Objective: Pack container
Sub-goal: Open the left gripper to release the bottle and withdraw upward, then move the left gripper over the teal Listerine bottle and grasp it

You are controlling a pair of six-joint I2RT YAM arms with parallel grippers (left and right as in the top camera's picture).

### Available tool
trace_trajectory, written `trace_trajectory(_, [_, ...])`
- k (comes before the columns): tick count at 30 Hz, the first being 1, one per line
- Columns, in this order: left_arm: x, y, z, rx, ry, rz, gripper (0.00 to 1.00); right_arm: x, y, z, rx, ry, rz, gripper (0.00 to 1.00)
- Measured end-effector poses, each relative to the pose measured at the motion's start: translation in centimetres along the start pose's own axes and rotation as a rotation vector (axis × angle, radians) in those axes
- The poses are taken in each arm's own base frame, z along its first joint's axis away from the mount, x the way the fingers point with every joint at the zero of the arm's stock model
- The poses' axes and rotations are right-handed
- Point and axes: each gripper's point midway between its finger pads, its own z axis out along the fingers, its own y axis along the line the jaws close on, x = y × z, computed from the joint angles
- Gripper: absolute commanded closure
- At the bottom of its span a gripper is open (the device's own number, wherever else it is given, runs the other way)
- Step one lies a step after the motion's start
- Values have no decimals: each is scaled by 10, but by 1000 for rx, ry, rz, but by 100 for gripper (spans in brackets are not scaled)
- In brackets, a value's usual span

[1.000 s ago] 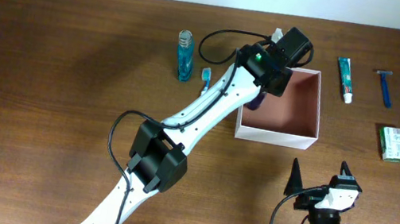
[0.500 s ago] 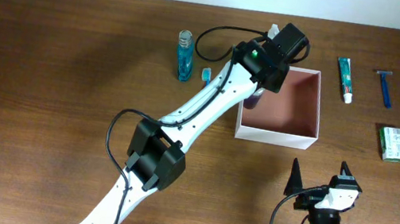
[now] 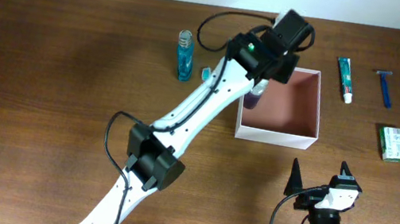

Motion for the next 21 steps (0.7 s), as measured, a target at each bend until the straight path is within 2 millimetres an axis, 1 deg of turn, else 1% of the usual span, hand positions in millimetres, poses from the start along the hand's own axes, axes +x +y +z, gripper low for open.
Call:
trace_trajectory(3, [-13,5,-25,2,-33,-5,30,0,0,0,0,0,0,1])
trace_trajectory(6, [-21,24,-53,-34,-49,-19,30,0,0,0,0,0,-1,1])
trace_trajectory(7, [-22,35,-63,-55,-46,-26,30,0,0,0,0,0,-1,1])
trace_trajectory(8, [-23,51,-75,-81,-42,-40,30,0,0,0,0,0,-2,1])
trace_trajectory(9, [-24,62,-82,-99,-41,-53,30,0,0,0,0,0,-1,1])
trace_trajectory(11, [-20,92,-99,-147,-16,-90,30,0,0,0,0,0,-1,1])
trace_trajectory(12, [-17,109,-107,-174,4,-112,30,0,0,0,0,0,-1,1])
trace_trajectory(13, [-10,131,-115,-210,35,-139,30,0,0,0,0,0,-1,1])
trace_trajectory(14, [-7,148,-118,-234,52,-163,30,0,0,0,0,0,-1,1])
trace_trajectory(15, [-2,160,-119,-252,73,-179,30,0,0,0,0,0,0,1])
trace_trajectory(17, [4,179,-117,-267,102,-212,30,0,0,0,0,0,-2,1])
trace_trajectory(21, [10,202,-105,-271,137,-260,30,0,0,0,0,0,-1,1])
